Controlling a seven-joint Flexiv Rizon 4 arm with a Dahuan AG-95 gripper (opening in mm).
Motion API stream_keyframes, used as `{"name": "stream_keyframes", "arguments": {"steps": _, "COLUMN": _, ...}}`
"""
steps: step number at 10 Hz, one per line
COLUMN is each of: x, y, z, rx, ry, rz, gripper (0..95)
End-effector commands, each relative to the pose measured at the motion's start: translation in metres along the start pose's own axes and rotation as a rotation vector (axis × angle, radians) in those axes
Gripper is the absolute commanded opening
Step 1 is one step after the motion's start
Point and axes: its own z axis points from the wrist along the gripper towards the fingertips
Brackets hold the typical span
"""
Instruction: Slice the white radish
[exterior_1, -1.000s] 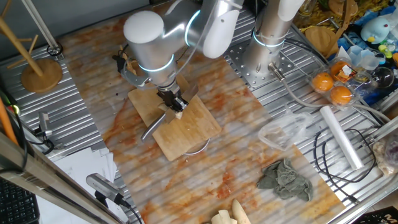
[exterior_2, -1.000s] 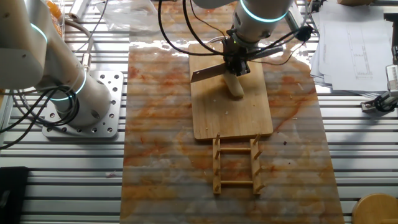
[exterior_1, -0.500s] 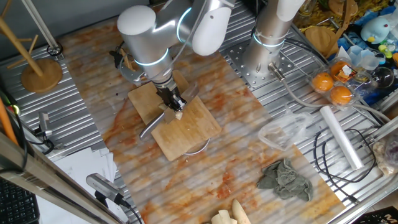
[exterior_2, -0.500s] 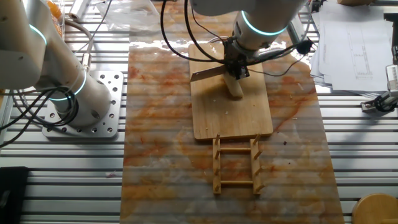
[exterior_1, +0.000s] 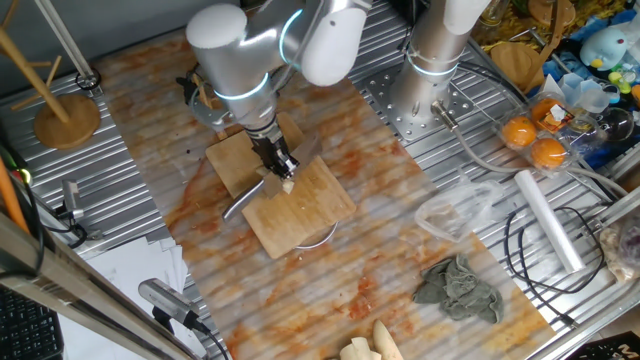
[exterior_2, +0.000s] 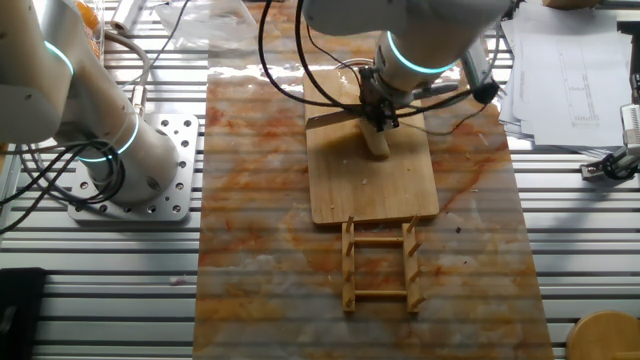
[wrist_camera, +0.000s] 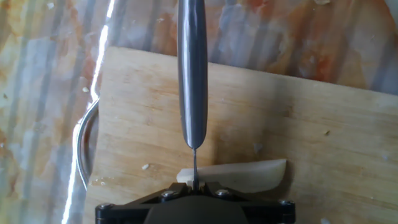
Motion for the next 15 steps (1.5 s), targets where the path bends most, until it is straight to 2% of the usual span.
{"name": "stream_keyframes", "arguments": {"steps": 1, "x": 0.0007, "y": 0.0006, "z": 0.0011, "rx": -0.017, "ry": -0.003, "rz": 0.011, "gripper": 0.0}}
{"name": "stream_keyframes", "arguments": {"steps": 3, "x": 0.0005, "y": 0.0002, "z": 0.0020, "rx": -0.029, "ry": -0.007, "rz": 0.015, "gripper": 0.0}}
{"name": "stream_keyframes", "arguments": {"steps": 5, "x": 0.0004, "y": -0.0001, "z": 0.0027, "rx": -0.062, "ry": -0.015, "rz": 0.024, "gripper": 0.0}}
{"name": "stream_keyframes", "arguments": {"steps": 8, "x": 0.0002, "y": -0.0007, "z": 0.0037, "rx": -0.096, "ry": -0.023, "rz": 0.028, "gripper": 0.0}}
{"name": "stream_keyframes", "arguments": {"steps": 9, "x": 0.0000, "y": -0.0010, "z": 0.0041, "rx": -0.119, "ry": -0.028, "rz": 0.036, "gripper": 0.0}}
{"name": "stream_keyframes", "arguments": {"steps": 10, "x": 0.0001, "y": -0.0011, "z": 0.0043, "rx": -0.160, "ry": -0.036, "rz": 0.052, "gripper": 0.0}}
{"name": "stream_keyframes", "arguments": {"steps": 15, "x": -0.0002, "y": -0.0015, "z": 0.0048, "rx": -0.218, "ry": -0.050, "rz": 0.056, "gripper": 0.0}}
